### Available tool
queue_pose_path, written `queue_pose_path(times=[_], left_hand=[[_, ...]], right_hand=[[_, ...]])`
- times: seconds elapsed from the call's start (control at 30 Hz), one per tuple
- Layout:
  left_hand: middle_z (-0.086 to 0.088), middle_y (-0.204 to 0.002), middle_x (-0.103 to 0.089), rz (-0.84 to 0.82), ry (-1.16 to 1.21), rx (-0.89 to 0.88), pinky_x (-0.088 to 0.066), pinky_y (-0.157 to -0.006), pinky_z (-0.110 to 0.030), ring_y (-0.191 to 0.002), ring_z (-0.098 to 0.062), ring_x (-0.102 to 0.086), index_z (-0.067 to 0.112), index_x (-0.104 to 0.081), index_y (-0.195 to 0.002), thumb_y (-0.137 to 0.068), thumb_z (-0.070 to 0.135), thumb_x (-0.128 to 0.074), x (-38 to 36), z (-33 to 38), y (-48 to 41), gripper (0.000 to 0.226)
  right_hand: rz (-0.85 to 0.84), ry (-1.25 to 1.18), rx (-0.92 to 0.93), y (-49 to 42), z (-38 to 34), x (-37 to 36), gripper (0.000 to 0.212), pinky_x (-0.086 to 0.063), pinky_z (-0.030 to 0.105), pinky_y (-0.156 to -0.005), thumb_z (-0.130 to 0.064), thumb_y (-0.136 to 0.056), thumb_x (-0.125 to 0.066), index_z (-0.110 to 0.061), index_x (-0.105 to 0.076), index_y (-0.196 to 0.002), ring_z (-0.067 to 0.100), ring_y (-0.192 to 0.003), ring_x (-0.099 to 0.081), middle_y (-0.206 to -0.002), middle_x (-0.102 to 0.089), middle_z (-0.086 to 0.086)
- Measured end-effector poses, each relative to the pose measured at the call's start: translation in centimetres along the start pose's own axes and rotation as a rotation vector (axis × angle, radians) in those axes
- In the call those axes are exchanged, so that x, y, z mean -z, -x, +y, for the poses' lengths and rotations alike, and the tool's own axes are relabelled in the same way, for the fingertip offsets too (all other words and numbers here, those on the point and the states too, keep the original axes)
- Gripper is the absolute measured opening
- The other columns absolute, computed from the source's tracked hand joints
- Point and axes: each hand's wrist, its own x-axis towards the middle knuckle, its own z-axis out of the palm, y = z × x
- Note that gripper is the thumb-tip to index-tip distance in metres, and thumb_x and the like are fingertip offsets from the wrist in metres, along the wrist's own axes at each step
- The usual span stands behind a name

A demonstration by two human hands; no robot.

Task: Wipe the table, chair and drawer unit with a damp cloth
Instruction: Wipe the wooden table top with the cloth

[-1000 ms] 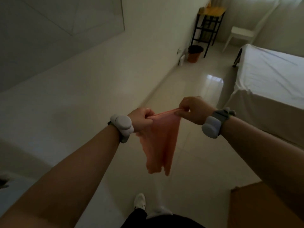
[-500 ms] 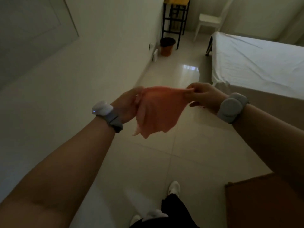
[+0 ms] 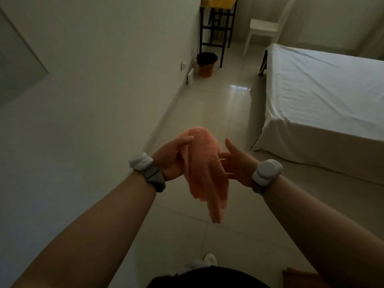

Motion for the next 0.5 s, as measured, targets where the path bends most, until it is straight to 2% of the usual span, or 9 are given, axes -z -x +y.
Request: queue_pose_path(times=[0.07,0.13,0.2,0.27,0.37,0.4,0.47,0.5], left_hand=[[-0.021,-0.13,-0.053,0.007,-0.015,0.002,-0.046,-0.098,-0.044,-0.117,-0.033,-0.053,0.003,-0.046,-0.132,-0.089,0.021,-0.049,0.0,0.7,-1.4,0.047],[-0.016,-0.121,-0.06,0.094,-0.114,-0.005,-0.054,-0.087,-0.038,-0.107,-0.027,-0.06,0.005,-0.048,-0.128,-0.092,0.014,-0.046,0.1,1.9,-3.5,0.037],[-0.013,-0.118,-0.06,0.201,-0.294,-0.014,-0.053,-0.087,-0.035,-0.106,-0.025,-0.059,0.005,-0.044,-0.132,-0.094,0.008,-0.044,0.6,3.2,-5.5,0.038],[-0.016,-0.126,-0.055,0.263,-0.428,-0.023,-0.048,-0.093,-0.037,-0.112,-0.027,-0.056,0.006,-0.039,-0.136,-0.094,0.003,-0.045,1.7,4.9,-7.0,0.043],[-0.017,-0.124,-0.057,0.21,-0.504,0.007,-0.051,-0.09,-0.036,-0.107,-0.023,-0.06,0.005,-0.042,-0.133,-0.093,0.001,-0.048,2.3,7.9,-9.4,0.041],[-0.022,-0.119,-0.059,0.131,-0.549,0.037,-0.05,-0.091,-0.038,-0.105,-0.024,-0.062,0.0,-0.047,-0.128,-0.091,-0.001,-0.05,2.8,8.7,-10.2,0.037],[-0.04,-0.111,-0.054,0.206,-0.503,0.077,-0.044,-0.098,-0.049,-0.104,-0.042,-0.058,-0.018,-0.045,-0.121,-0.091,-0.012,-0.042,4.8,10.4,-12.4,0.031],[-0.041,-0.112,-0.052,0.133,-0.547,0.067,-0.041,-0.097,-0.053,-0.103,-0.047,-0.054,-0.019,-0.039,-0.126,-0.096,-0.008,-0.032,5.3,11.4,-13.4,0.033]], right_hand=[[-0.001,0.033,0.046,-0.7,-0.6,0.5,0.047,-0.051,0.036,-0.085,-0.05,-0.089,-0.047,-0.009,-0.063,-0.103,0.027,-0.1,-0.064,-0.106,-0.067,0.01],[0.083,-0.088,0.116,-2.3,-2.0,1.9,0.024,-0.051,0.036,-0.081,-0.029,-0.091,-0.055,-0.006,-0.057,-0.097,0.024,-0.091,-0.062,-0.099,-0.064,0.01],[0.134,-0.231,0.195,-4.2,-4.0,3.2,0.009,-0.05,0.037,-0.077,-0.017,-0.091,-0.055,-0.008,-0.054,-0.09,0.024,-0.081,-0.058,-0.089,-0.058,0.01],[0.168,-0.249,0.225,-5.9,-5.8,4.1,0.009,-0.047,0.037,-0.069,-0.014,-0.093,-0.054,-0.011,-0.051,-0.084,0.023,-0.074,-0.054,-0.082,-0.054,0.009],[0.28,-0.06,0.259,-8.6,-8.6,4.9,0.017,-0.041,0.031,-0.057,-0.022,-0.095,-0.052,-0.016,-0.048,-0.079,0.018,-0.064,-0.048,-0.075,-0.048,0.004],[0.334,0.007,0.286,-9.7,-9.8,5.2,0.018,-0.04,0.03,-0.055,-0.025,-0.095,-0.052,-0.017,-0.048,-0.079,0.016,-0.062,-0.046,-0.073,-0.047,0.003],[0.431,0.056,0.357,-12.1,-12.2,5.8,0.019,-0.043,0.029,-0.054,-0.029,-0.095,-0.051,-0.017,-0.05,-0.081,0.014,-0.061,-0.046,-0.072,-0.049,0.002],[0.46,0.038,0.385,-13.3,-13.4,6.1,0.018,-0.046,0.03,-0.058,-0.029,-0.096,-0.05,-0.016,-0.053,-0.084,0.015,-0.064,-0.048,-0.075,-0.051,0.002]])
